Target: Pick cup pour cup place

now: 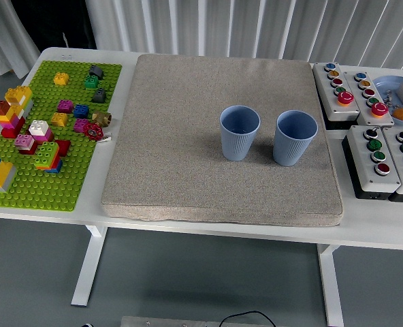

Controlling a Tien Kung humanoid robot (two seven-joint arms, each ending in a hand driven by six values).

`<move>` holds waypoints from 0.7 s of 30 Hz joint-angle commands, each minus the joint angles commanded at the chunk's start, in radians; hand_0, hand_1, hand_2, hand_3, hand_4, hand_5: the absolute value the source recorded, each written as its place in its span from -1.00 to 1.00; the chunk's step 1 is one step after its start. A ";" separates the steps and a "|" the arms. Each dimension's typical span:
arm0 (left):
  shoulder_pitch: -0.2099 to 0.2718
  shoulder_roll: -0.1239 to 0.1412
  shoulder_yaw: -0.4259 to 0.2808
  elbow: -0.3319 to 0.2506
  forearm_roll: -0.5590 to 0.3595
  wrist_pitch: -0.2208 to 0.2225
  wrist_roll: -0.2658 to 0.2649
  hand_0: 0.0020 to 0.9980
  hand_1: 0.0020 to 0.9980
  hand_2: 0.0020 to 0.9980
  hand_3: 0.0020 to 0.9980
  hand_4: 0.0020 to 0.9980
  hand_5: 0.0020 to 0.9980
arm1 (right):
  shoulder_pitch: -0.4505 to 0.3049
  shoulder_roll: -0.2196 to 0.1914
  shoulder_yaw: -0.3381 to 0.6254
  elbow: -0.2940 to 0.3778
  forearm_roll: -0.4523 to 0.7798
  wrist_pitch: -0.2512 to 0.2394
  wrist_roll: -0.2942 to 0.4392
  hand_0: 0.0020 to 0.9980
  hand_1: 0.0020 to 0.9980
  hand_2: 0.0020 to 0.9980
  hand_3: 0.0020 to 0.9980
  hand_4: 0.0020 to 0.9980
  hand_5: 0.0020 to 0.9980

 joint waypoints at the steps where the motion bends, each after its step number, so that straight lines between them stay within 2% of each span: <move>1: 0.000 0.000 0.000 0.000 -0.001 0.000 0.000 0.54 0.65 0.72 0.53 0.04 1.00 | 0.001 0.001 -0.002 -0.001 0.000 0.000 0.000 0.76 0.61 0.60 0.64 0.67 0.07; 21: 0.009 -0.001 -0.003 -0.002 -0.001 0.000 0.003 0.54 0.65 0.72 0.53 0.04 1.00 | -0.002 0.006 -0.029 0.001 -0.002 0.001 -0.001 0.76 0.61 0.60 0.64 0.67 0.05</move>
